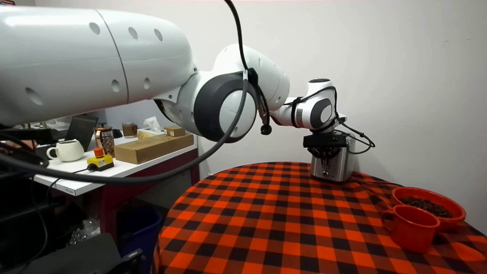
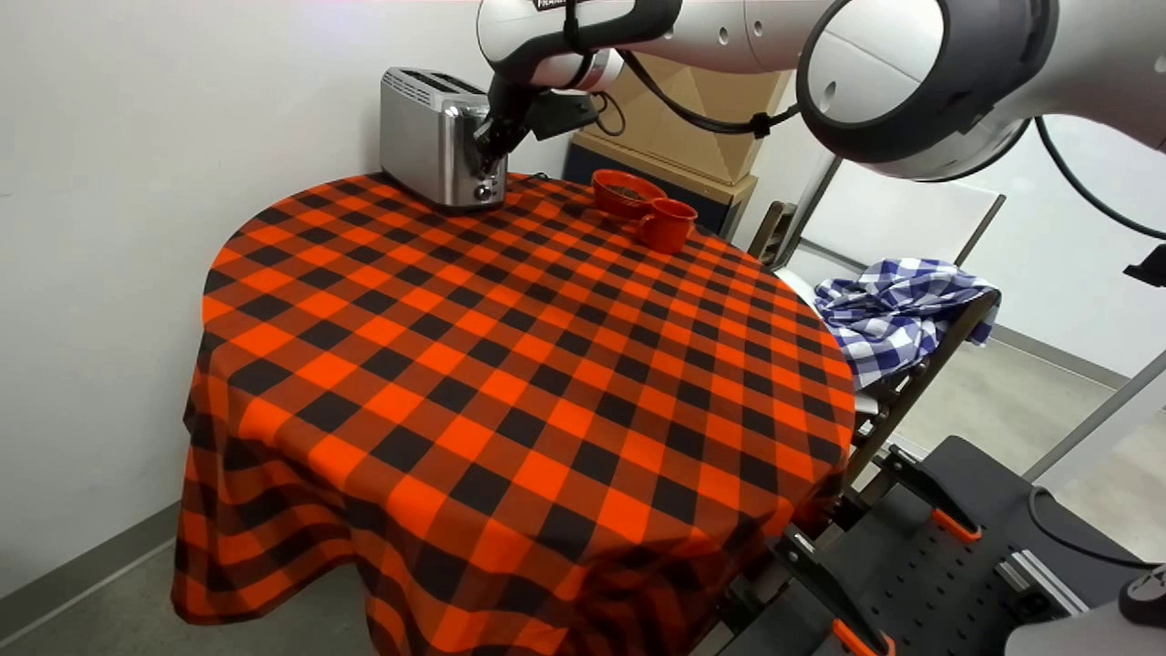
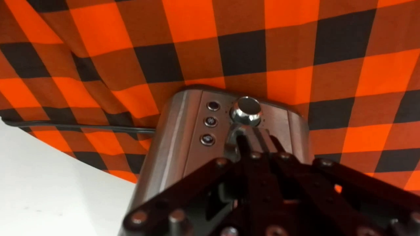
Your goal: Push the lever of the toaster down
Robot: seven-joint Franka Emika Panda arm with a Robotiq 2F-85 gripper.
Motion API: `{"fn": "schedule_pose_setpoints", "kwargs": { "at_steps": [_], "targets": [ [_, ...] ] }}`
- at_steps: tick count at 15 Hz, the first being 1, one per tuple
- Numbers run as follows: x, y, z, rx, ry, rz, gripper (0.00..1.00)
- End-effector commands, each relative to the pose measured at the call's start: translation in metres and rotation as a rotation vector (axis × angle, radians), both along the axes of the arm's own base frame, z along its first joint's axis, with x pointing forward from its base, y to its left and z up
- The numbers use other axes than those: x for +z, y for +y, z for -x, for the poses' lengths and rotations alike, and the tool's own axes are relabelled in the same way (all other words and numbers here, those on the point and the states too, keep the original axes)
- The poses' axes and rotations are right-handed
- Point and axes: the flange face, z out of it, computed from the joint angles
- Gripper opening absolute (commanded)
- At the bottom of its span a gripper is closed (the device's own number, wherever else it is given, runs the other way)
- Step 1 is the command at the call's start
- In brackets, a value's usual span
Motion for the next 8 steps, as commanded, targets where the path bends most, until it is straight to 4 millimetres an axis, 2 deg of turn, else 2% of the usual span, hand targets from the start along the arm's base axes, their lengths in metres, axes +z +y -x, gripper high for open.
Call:
{"fn": "schedule_pose_setpoints", "kwargs": {
  "at_steps": [1, 5, 6, 7, 8],
  "targets": [
    [-0.029, -0.006, 0.005, 0.007, 0.032, -0.001, 0.00],
    [-0.029, -0.007, 0.006, -0.001, 0.052, -0.007, 0.00],
    [-0.026, -0.006, 0.006, 0.007, 0.069, -0.030, 0.26],
    [-0.024, -0.006, 0.007, -0.002, 0.076, -0.042, 0.27],
    [-0.017, -0.008, 0.006, -0.014, 0.084, -0.048, 0.34]
  ]
}}
